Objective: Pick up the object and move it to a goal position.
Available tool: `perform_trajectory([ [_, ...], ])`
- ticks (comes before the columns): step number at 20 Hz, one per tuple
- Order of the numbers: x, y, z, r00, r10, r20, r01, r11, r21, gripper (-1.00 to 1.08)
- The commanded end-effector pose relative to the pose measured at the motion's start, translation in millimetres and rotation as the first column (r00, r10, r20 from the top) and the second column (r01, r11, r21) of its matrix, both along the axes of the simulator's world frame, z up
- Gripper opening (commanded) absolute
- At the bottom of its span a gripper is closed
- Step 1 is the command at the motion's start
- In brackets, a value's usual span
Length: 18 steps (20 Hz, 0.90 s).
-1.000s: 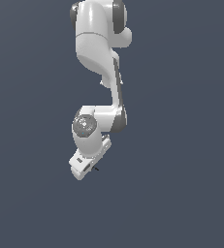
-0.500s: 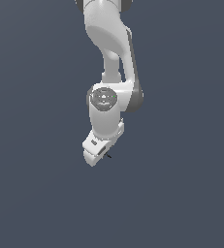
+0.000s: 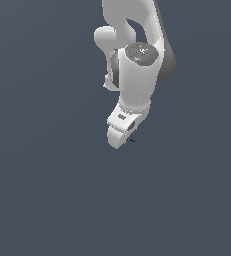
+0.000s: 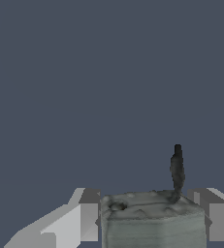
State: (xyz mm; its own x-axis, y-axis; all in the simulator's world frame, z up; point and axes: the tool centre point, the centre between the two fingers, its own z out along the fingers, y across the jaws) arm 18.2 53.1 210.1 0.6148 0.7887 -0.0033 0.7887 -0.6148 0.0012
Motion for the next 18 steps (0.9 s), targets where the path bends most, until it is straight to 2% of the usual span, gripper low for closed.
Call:
perform_trajectory([
  [1,-10,19,25,1.000,0.000,0.000,0.000,1.000,-0.001,-1.00],
  [18,-66,139,184,1.000,0.000,0.001,0.000,1.000,0.001,-1.00],
])
